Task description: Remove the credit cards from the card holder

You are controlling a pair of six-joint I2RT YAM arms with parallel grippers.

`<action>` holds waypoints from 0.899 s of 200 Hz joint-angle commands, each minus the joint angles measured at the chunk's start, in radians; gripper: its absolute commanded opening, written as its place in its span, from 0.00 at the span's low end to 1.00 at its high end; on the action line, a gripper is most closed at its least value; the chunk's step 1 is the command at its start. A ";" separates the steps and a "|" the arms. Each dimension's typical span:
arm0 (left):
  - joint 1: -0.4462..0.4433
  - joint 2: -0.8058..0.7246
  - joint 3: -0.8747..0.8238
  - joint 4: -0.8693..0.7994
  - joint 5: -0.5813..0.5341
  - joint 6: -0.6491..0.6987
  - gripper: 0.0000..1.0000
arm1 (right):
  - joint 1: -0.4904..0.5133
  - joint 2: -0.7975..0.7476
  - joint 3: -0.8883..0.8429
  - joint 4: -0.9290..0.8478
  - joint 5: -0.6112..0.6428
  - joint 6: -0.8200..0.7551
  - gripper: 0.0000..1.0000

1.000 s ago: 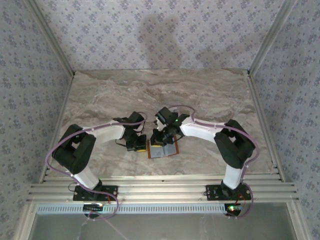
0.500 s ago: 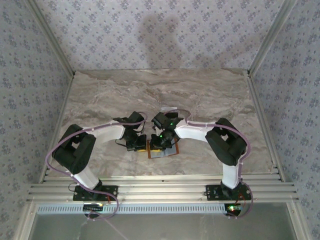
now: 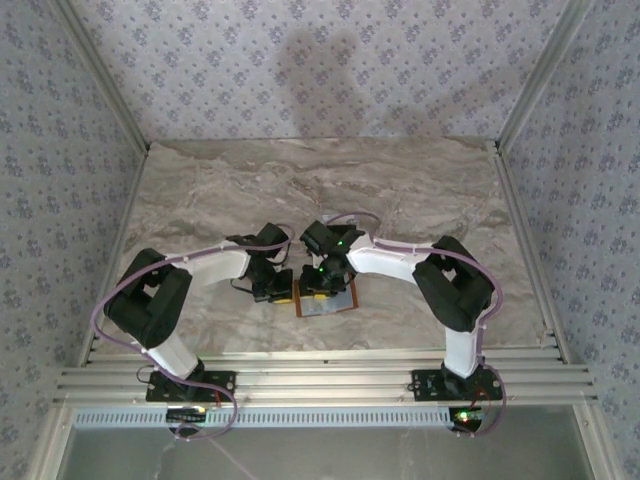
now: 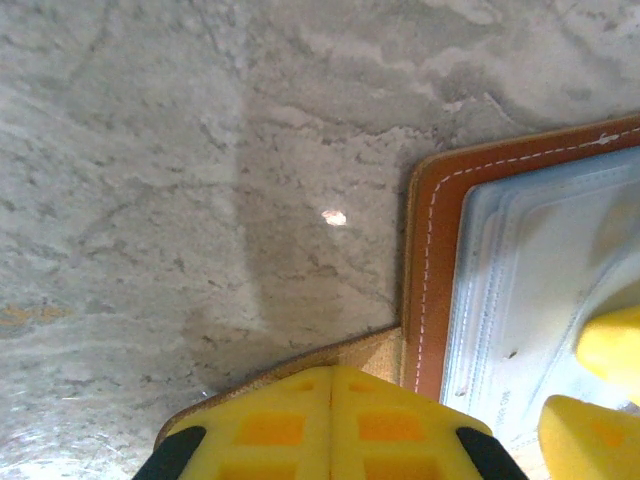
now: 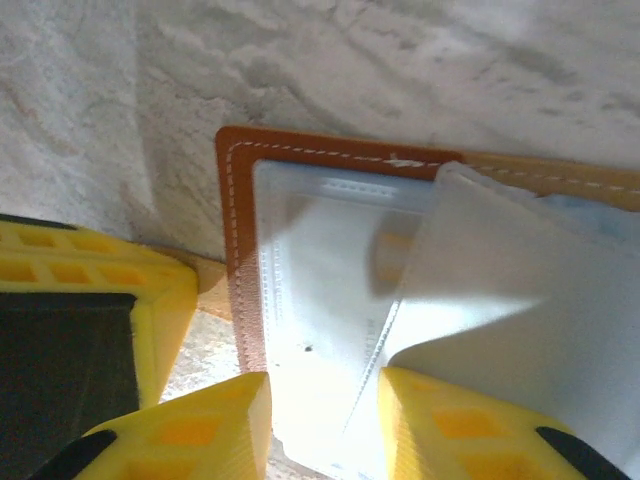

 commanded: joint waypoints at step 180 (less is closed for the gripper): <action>0.005 0.011 0.018 -0.040 -0.020 0.007 0.08 | 0.013 -0.014 0.120 -0.437 0.379 -0.086 0.56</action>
